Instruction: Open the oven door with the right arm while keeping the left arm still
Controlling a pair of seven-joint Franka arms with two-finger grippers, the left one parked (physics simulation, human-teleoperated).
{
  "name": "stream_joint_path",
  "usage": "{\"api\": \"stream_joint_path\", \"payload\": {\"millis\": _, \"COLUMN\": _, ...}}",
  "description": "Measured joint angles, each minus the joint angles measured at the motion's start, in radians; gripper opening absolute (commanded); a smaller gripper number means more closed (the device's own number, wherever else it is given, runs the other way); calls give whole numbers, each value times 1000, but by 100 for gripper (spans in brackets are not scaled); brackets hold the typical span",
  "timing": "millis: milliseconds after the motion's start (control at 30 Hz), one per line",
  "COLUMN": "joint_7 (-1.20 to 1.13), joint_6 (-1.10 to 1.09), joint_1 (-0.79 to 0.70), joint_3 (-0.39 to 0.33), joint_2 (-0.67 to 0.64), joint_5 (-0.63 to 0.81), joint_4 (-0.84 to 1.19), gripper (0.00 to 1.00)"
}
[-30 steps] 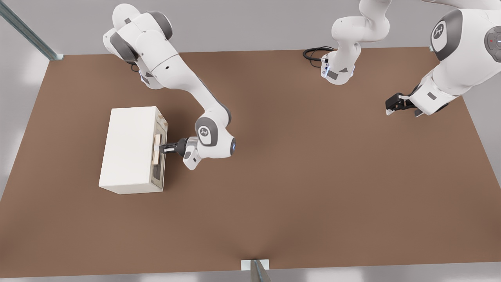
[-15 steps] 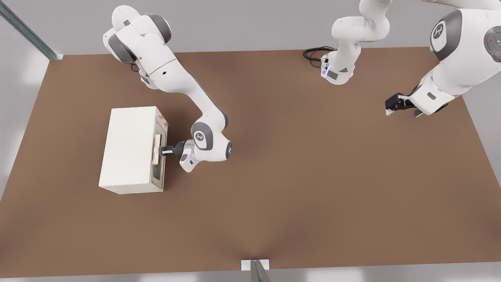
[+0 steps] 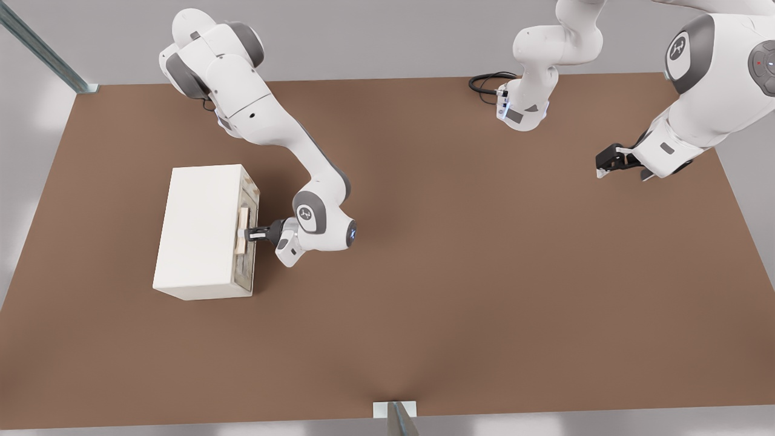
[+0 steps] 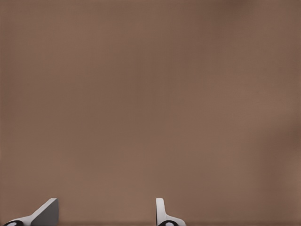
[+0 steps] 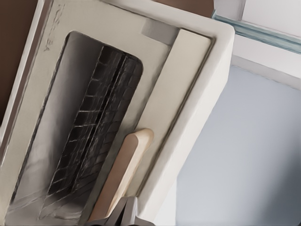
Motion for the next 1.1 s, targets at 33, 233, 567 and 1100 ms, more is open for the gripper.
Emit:
{"api": "stream_joint_path", "payload": {"millis": 33, "joint_7": 2, "joint_6": 1, "joint_1": 1, "joint_3": 1, "joint_2": 0, "joint_5": 2, "joint_4": 0, "gripper": 21}}
{"api": "stream_joint_path", "payload": {"millis": 233, "joint_7": 12, "joint_6": 4, "joint_1": 9, "joint_3": 5, "joint_2": -2, "joint_5": 14, "joint_4": 10, "gripper": 21}}
{"api": "stream_joint_path", "payload": {"millis": 567, "joint_7": -66, "joint_6": -30, "joint_1": -382, "joint_3": 3, "joint_2": -81, "joint_5": 500, "joint_4": 435, "gripper": 100}}
{"api": "stream_joint_path", "payload": {"millis": 1100, "joint_7": -284, "joint_6": 51, "joint_1": -548, "joint_3": -10, "joint_2": -581, "joint_5": 845, "joint_4": 93, "gripper": 100}}
